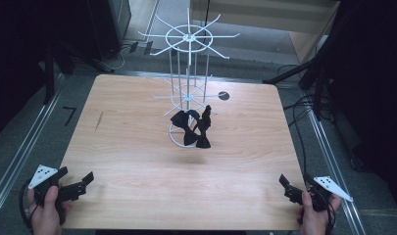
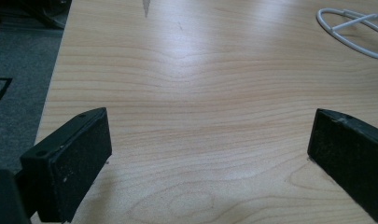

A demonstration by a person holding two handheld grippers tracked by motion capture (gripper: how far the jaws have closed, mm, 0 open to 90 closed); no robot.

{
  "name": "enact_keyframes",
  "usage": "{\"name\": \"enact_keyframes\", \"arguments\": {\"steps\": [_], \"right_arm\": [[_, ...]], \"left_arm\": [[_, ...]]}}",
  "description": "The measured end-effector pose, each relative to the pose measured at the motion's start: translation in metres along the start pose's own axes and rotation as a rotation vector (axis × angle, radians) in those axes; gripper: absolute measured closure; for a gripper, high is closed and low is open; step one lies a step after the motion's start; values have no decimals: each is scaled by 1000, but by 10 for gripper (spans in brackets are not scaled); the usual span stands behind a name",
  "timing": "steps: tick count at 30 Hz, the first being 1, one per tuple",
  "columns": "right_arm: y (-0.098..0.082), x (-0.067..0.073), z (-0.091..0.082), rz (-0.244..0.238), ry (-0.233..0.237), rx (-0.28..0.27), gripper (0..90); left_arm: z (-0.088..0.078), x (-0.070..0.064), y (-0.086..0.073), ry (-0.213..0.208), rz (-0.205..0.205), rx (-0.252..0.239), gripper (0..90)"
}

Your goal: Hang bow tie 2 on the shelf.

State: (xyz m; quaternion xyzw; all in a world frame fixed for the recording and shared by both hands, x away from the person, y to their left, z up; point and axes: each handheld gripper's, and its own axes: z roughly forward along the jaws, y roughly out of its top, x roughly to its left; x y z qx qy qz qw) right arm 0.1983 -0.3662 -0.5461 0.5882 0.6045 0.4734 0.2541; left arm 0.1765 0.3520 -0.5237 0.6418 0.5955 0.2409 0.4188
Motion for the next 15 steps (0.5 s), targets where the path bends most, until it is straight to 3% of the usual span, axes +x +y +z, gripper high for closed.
{"name": "enact_keyframes", "arguments": {"steps": [9, 15], "right_arm": [[-8, -15, -17, 3, -25, -1, 36], [-13, -24, -26, 18, -18, 0, 38]], "left_arm": [[0, 0, 0, -3, -3, -2, 0], [0, 0, 0, -5, -3, -1, 0]]}}
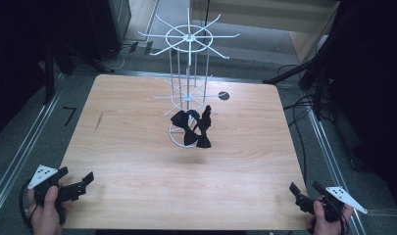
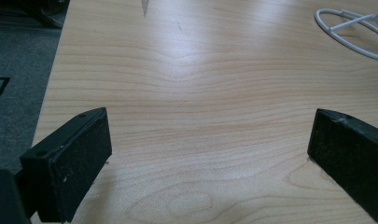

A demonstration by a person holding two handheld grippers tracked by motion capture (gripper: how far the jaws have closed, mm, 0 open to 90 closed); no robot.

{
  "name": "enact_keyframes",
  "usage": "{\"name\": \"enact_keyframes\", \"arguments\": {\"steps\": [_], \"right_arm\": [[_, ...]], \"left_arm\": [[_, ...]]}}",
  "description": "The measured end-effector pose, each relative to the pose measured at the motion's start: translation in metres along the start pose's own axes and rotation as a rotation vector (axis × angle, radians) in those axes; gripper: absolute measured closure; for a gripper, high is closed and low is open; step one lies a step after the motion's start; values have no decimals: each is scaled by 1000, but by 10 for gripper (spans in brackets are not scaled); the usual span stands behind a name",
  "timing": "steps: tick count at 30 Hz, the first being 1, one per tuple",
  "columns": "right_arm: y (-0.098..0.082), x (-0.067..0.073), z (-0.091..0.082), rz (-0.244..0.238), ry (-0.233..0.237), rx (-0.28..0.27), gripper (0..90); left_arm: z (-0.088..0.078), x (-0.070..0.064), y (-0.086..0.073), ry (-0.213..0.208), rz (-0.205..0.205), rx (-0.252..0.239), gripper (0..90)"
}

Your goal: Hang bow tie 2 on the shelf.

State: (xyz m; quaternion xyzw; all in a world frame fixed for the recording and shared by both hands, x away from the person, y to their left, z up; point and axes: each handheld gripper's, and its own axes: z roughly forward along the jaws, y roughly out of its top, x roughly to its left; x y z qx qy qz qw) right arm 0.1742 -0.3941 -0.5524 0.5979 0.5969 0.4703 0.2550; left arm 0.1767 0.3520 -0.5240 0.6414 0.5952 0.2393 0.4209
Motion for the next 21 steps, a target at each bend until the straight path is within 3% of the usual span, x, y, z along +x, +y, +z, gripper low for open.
{"name": "enact_keyframes", "arguments": {"steps": [4, 8, 21], "right_arm": [[-1, -3, -4, 11, 9, -3, 45], [-1, 0, -2, -15, 21, 11, 47], [0, 1, 0, -30, 29, 31, 52]], "left_arm": [[0, 0, 0, 2, 7, 4, 0], [1, -1, 0, 0, 12, 7, 0], [0, -1, 1, 7, 14, 7, 0]]}}
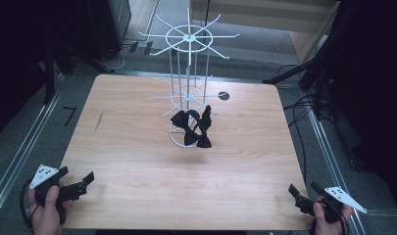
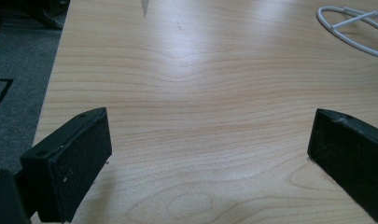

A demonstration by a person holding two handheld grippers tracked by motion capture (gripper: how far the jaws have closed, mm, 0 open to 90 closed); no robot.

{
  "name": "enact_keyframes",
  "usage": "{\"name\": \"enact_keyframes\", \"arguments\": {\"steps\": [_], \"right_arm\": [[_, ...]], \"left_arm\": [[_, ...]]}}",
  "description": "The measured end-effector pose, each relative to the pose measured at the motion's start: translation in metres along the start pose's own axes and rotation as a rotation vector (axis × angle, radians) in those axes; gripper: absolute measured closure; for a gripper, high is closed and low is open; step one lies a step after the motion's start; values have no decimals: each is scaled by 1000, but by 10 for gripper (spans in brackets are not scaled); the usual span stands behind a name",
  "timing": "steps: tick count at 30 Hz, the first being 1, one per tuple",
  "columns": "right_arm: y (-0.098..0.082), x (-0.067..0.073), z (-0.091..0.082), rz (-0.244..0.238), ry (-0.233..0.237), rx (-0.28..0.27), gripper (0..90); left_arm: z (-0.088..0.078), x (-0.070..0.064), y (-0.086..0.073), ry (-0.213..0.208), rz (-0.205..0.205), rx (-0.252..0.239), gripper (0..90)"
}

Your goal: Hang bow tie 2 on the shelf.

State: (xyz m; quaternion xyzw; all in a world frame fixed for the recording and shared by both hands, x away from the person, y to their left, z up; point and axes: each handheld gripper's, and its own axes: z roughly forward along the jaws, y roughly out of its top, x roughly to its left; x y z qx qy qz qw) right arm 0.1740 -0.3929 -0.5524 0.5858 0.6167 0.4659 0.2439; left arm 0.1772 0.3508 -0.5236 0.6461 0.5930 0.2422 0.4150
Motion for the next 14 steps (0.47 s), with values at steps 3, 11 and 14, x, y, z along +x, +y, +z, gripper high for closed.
{"name": "enact_keyframes", "arguments": {"steps": [3, 11, 14], "right_arm": [[0, 0, 0, 3, -1, 4, 52], [0, 0, 1, -4, -5, 8, 53], [0, 0, 1, -4, -6, 8, 53]], "left_arm": [[0, 0, 0, -1, -1, 0, 0], [0, 1, 0, -3, -15, -7, 0], [0, 1, 0, -5, -12, -1, 0]]}}
